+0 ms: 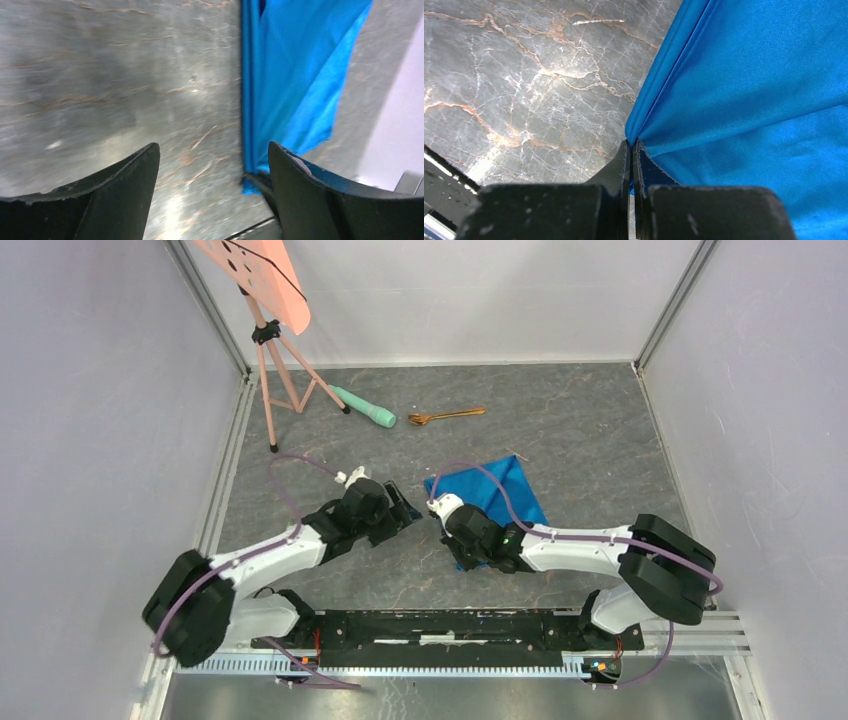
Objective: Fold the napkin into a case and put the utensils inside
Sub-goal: Pick up the upper triangle-folded napkin from the center of the board.
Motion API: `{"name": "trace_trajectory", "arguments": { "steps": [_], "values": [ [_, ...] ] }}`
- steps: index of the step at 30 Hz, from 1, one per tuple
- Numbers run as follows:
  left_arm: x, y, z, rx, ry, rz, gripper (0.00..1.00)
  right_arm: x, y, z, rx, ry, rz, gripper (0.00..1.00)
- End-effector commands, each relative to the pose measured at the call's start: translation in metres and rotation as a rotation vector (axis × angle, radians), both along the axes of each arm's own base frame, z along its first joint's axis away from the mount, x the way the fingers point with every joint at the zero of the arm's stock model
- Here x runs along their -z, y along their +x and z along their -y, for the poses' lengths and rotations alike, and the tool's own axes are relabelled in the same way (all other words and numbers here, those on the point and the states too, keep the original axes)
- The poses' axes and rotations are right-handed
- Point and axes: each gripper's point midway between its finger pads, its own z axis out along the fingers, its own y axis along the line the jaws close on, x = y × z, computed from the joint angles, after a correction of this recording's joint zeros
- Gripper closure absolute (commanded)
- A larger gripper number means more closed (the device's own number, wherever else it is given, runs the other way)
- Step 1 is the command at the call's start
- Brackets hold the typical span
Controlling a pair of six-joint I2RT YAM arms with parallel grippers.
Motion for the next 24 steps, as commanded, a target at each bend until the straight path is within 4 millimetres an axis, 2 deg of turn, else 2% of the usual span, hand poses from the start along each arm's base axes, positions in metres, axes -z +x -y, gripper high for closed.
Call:
{"name": "trace_trajectory", "arguments": {
  "steps": [1,5,9,15,21,24],
  "values": [
    [-0.039,0.031,0.067,-0.014,-0.396,-0.026,0.14,-0.016,0.001,-0.012,-0.036,0.11,0.014,0.99],
    [-0.02,0.053,0.085,-0.057,-0.434,-0.057,0.14,-0.024,0.005,-0.01,-0.03,0.147,0.031,0.99],
    [0.011,0.068,0.081,-0.146,-0.386,-0.075,0.2,-0.031,0.01,-0.009,-0.02,0.175,0.045,0.99],
    [0.039,0.078,0.08,-0.2,-0.332,-0.115,0.28,-0.038,0.014,-0.01,-0.02,0.203,0.056,1.0],
    [0.058,0.087,0.066,-0.254,-0.183,-0.131,0.36,-0.037,0.012,-0.008,-0.023,0.218,0.046,1.0],
    [0.064,0.09,0.065,-0.259,-0.158,-0.137,0.4,-0.036,0.011,-0.006,-0.022,0.218,0.04,1.0]
  ]
}}
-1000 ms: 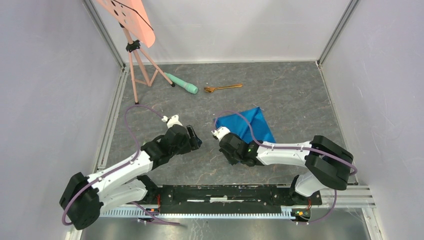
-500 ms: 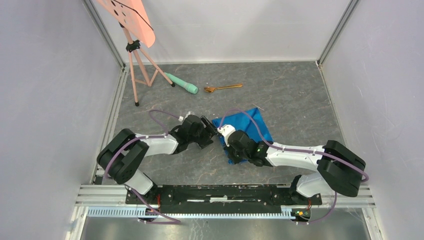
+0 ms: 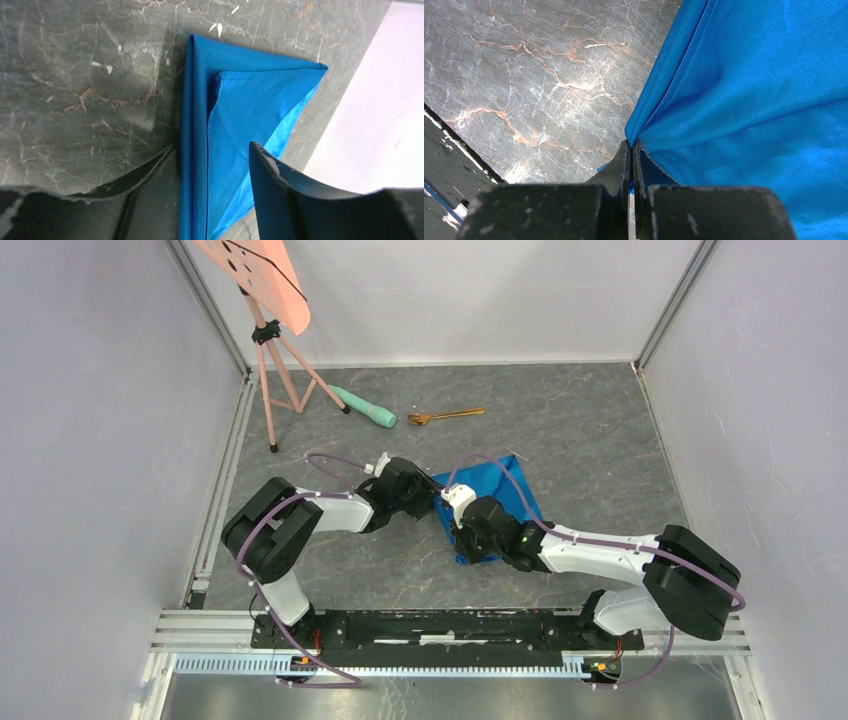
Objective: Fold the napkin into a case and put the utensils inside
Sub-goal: Pick up the upper triangle-folded napkin from the center of the board.
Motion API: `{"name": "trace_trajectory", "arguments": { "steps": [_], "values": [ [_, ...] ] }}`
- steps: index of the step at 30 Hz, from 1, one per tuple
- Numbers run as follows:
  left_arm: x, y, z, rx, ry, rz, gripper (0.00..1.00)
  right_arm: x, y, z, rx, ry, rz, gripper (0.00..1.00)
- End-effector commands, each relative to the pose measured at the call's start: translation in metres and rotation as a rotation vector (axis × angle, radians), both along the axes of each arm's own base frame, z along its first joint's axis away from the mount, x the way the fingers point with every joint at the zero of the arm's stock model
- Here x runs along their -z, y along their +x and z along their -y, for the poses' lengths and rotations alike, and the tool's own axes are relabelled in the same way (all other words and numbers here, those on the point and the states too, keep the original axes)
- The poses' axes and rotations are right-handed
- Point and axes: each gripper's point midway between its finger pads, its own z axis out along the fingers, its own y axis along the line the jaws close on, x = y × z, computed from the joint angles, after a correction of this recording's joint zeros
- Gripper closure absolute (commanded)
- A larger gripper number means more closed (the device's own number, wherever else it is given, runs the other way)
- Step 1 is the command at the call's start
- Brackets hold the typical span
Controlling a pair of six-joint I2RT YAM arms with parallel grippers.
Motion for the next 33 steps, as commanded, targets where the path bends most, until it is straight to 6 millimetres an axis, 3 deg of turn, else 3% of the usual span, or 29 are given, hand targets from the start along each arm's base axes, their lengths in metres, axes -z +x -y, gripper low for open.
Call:
{"name": "trace_trajectory", "arguments": {
  "steps": [1,20,33],
  "values": [
    [0.031,0.003,-0.019,-0.055,0.13,-0.058,0.43,-0.012,0.003,-0.006,-0.016,0.053,0.033,1.0],
    [0.041,0.019,-0.03,-0.05,0.199,-0.043,0.76,-0.013,0.0,-0.01,-0.031,0.081,0.021,1.0],
    [0.033,0.022,-0.044,-0.044,0.229,-0.017,0.9,-0.011,-0.002,-0.009,-0.04,0.074,0.012,1.0]
  ]
}}
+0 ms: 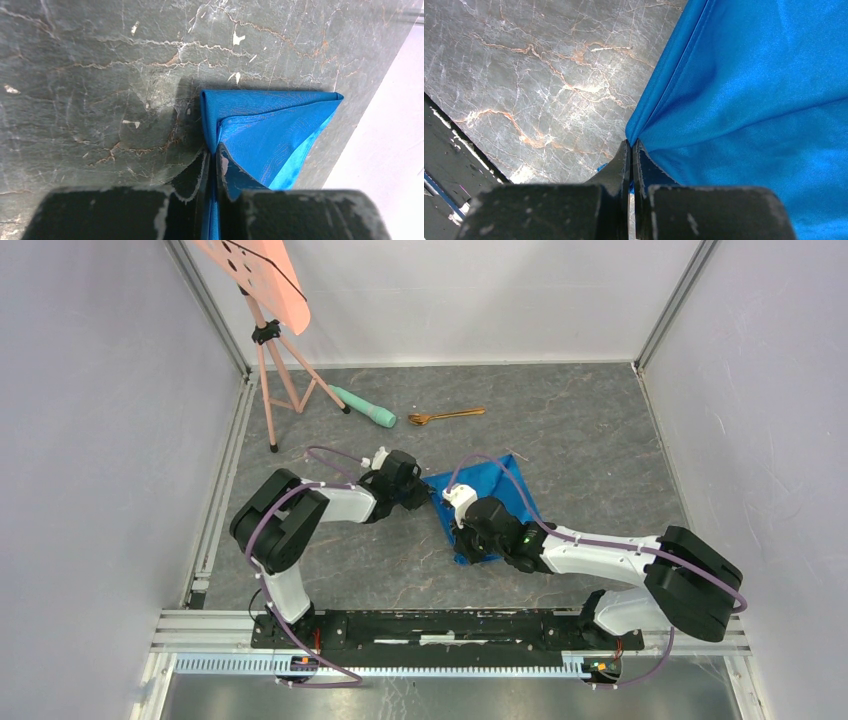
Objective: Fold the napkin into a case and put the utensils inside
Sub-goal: Pick up the upper triangle-folded napkin from the center of the board, then turn over the upper triangle folded napkin at the center of the board.
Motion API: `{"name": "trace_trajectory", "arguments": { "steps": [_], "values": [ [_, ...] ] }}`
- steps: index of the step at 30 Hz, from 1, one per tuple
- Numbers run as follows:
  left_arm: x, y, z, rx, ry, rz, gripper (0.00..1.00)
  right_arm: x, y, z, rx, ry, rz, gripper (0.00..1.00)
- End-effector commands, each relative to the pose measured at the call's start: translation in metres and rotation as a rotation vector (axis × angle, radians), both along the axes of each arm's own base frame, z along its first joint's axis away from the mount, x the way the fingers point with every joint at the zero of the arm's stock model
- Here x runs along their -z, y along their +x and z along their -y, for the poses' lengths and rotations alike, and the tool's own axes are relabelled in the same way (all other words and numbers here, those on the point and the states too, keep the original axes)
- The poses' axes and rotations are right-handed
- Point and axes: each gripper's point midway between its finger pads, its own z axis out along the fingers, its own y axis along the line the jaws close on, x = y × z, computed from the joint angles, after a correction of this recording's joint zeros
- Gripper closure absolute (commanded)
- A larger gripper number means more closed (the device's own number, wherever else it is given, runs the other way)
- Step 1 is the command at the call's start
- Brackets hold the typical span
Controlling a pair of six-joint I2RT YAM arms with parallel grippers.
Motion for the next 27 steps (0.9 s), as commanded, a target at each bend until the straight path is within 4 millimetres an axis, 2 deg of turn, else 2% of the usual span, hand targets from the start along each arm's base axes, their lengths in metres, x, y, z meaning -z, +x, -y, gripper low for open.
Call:
{"name": "trace_trajectory", "arguments": {
  "steps": [1,3,6,8,10,12,14,17,19,21,22,24,27],
  "values": [
    [0.014,-0.004,-0.03,0.007,0.143,-0.008,0.91,-0.009,0.0,-0.006,-0.023,0.037,0.016,1.0],
    [0.009,-0.006,-0.034,0.015,0.157,-0.01,0.97,-0.01,-0.003,-0.009,-0.039,0.05,0.0,1.0],
    [0.001,-0.017,-0.052,-0.009,0.179,-0.065,0.98,-0.017,-0.016,-0.026,-0.098,0.106,-0.038,0.99],
    [-0.005,-0.033,-0.074,-0.041,0.203,-0.133,0.98,-0.026,-0.026,-0.043,-0.15,0.161,-0.068,0.99],
    [-0.02,-0.05,-0.1,-0.085,0.242,-0.168,0.98,-0.043,-0.04,-0.067,-0.224,0.245,-0.116,1.0],
    [-0.044,-0.066,-0.131,-0.132,0.289,-0.173,0.98,-0.072,-0.056,-0.097,-0.318,0.373,-0.15,0.99],
    [-0.078,-0.08,-0.161,-0.184,0.34,-0.121,0.98,-0.101,-0.078,-0.122,-0.423,0.494,-0.216,1.0],
    [-0.143,-0.101,-0.202,-0.266,0.403,0.018,0.98,-0.157,-0.102,-0.148,-0.557,0.728,-0.306,0.99],
    [-0.19,-0.105,-0.224,-0.31,0.454,0.126,0.98,-0.191,-0.113,-0.153,-0.626,0.859,-0.338,1.0],
    [-0.216,-0.105,-0.232,-0.31,0.498,0.167,0.98,-0.208,-0.123,-0.149,-0.672,0.938,-0.383,1.0],
    [-0.222,-0.101,-0.23,-0.295,0.509,0.179,0.98,-0.209,-0.126,-0.146,-0.676,0.961,-0.416,0.99],
    [-0.224,-0.086,-0.224,-0.265,0.549,0.183,0.98,-0.201,-0.126,-0.136,-0.668,1.004,-0.472,1.0],
    [-0.2,-0.049,-0.199,-0.171,0.597,0.158,0.98,-0.172,-0.118,-0.111,-0.614,1.046,-0.544,1.0]
  ]
}}
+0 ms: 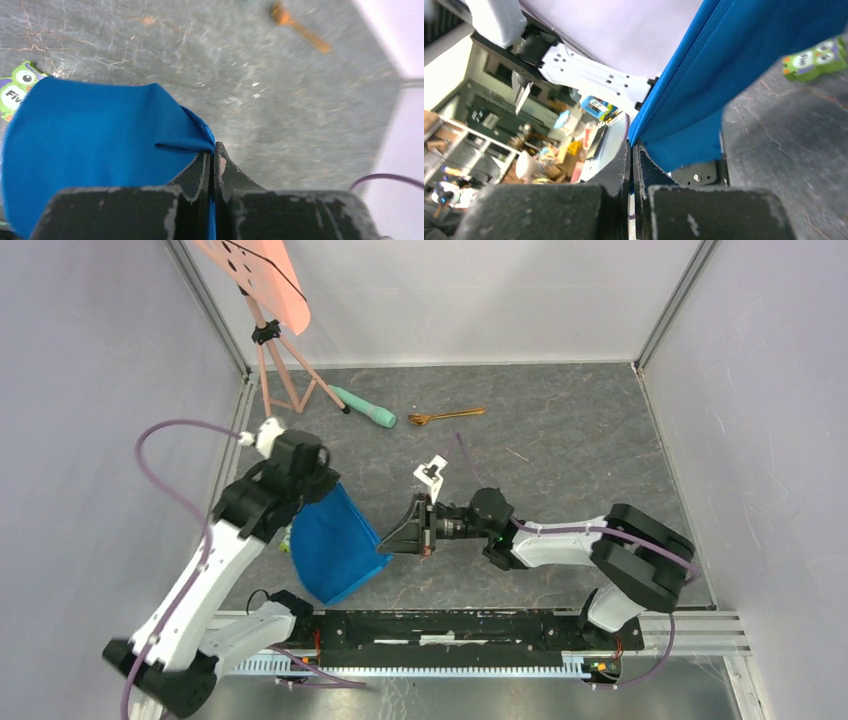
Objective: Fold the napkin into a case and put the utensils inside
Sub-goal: Turn over the upper triangle folded napkin at the center of the board, then smooth out the upper triangle-folded napkin at the center of the board.
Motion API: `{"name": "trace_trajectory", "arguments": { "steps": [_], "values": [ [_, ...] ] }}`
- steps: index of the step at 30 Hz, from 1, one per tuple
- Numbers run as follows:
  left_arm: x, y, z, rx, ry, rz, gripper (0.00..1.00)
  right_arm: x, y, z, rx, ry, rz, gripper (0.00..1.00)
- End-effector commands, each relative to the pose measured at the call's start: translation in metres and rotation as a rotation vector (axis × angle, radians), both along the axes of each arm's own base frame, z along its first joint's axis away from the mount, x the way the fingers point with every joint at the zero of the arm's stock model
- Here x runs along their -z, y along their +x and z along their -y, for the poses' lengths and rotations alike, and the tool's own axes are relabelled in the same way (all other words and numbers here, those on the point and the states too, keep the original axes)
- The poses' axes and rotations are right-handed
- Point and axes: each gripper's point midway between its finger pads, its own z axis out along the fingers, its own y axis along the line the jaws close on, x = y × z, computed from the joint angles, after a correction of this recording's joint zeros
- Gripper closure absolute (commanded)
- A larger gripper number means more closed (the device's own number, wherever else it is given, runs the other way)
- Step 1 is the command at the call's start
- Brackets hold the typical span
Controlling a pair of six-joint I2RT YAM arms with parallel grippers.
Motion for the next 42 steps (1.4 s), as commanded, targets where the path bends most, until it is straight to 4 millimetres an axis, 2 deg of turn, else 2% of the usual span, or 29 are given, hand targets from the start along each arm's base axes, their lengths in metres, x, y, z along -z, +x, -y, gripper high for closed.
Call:
{"name": "trace_trajectory", "arguments": {
  "steps": [1,4,6,9,12,15,19,20,21,23,26,28,31,36,39,42],
  "values": [
    [0.042,0.057,0.009,0.048,0.248,-0.066,0.98,0.031,-0.029,0.046,-0.178,0.042,-0.17,0.99],
    [0.083,0.095,0.054,0.185,0.273,-0.098,0.98,0.061,-0.02,0.075,-0.124,0.032,-0.234,1.0],
    [0.111,0.116,0.086,0.283,0.272,-0.112,0.98,0.09,-0.011,0.091,-0.074,-0.028,-0.265,1.0],
    [0.146,0.136,0.124,0.397,0.277,-0.153,0.98,0.121,-0.004,0.113,-0.035,-0.105,-0.298,0.99],
    [0.166,0.149,0.156,0.479,0.259,-0.137,0.98,0.157,-0.003,0.131,0.005,-0.215,-0.323,1.0],
    [0.181,0.153,0.177,0.528,0.252,-0.161,0.98,0.183,-0.004,0.144,0.044,-0.309,-0.332,0.99],
    [0.188,0.151,0.203,0.605,0.217,-0.153,0.95,0.221,0.004,0.161,0.113,-0.479,-0.283,0.99],
    [0.189,0.151,0.207,0.619,0.206,-0.152,0.93,0.236,0.006,0.168,0.138,-0.56,-0.289,0.97],
    [0.191,0.148,0.212,0.634,0.193,-0.156,0.91,0.242,0.01,0.172,0.154,-0.603,-0.251,0.92],
    [0.187,0.145,0.221,0.671,0.17,-0.149,0.83,0.249,0.02,0.184,0.217,-0.675,-0.221,0.77],
    [0.169,0.139,0.231,0.727,0.145,-0.11,0.68,0.258,0.037,0.209,0.302,-0.835,-0.142,0.62],
    [0.153,0.13,0.236,0.774,0.107,-0.095,0.55,0.252,0.049,0.221,0.364,-0.879,-0.088,0.52],
    [0.13,0.112,0.234,0.828,0.073,-0.068,0.45,0.242,0.057,0.228,0.404,-0.905,-0.035,0.4],
    [0.107,0.075,0.214,0.884,0.054,-0.051,0.38,0.221,0.069,0.217,0.451,-0.826,-0.022,0.33],
    [0.108,0.058,0.196,0.888,0.067,-0.075,0.35,0.201,0.089,0.204,0.488,-0.774,0.003,0.32],
    [0.117,0.044,0.18,0.875,0.078,-0.09,0.34,0.192,0.108,0.196,0.525,-0.771,0.017,0.32]
  ]
}}
